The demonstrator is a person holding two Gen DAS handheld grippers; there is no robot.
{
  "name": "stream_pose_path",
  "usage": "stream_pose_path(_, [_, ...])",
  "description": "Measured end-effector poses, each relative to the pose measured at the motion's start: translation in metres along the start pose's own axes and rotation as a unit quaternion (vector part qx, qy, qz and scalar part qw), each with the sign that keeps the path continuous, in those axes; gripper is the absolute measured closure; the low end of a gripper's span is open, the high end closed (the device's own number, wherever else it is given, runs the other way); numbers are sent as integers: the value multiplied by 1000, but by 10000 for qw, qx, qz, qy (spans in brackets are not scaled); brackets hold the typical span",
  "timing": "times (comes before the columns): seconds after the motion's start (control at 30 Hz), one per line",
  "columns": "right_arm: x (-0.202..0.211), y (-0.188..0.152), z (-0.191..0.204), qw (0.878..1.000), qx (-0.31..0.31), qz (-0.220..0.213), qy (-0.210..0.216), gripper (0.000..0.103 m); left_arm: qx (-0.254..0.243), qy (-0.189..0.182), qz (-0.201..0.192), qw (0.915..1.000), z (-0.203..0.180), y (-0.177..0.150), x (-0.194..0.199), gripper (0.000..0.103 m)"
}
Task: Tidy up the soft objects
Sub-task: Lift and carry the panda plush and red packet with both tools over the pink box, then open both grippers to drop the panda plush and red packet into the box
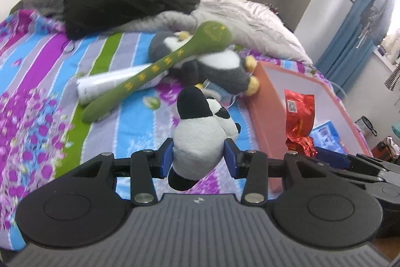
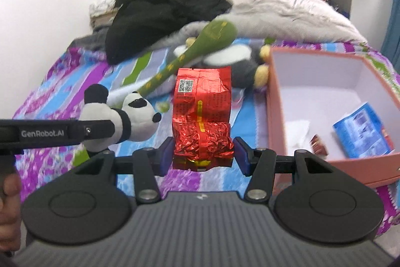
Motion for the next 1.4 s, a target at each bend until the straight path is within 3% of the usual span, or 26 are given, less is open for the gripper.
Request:
stream_pose_path(0.3, [25,48,-34,9983,-5,-544,-217,48,-304,-403,-412,9979,-63,58,10,54])
stream_pose_path(0.57, [40,73,-85,9954,-194,-778,-522,48,-585,-818,-413,9941,-127,86,-6,54])
stream_pose_path(1.0, [15,39,-180,9922,-781,-168,-961,48,-1094,-1121,227,9874,-221,72,-94,53])
stream_pose_path(1.4, [-32,-13,-239,9830,-1278,543,-1202,48,-1455,-1203,864,9782,-263,36,-176,54])
Point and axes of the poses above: each gripper's, at about its wrist camera, not at the fingertips, and x roughly against the way its jaws point, z to its left, y to its top, the point moved 10 cm from there along -x, roughly the way its jaws point, and after that the axes turned 6 degrees about y, right-handed, at the moved point
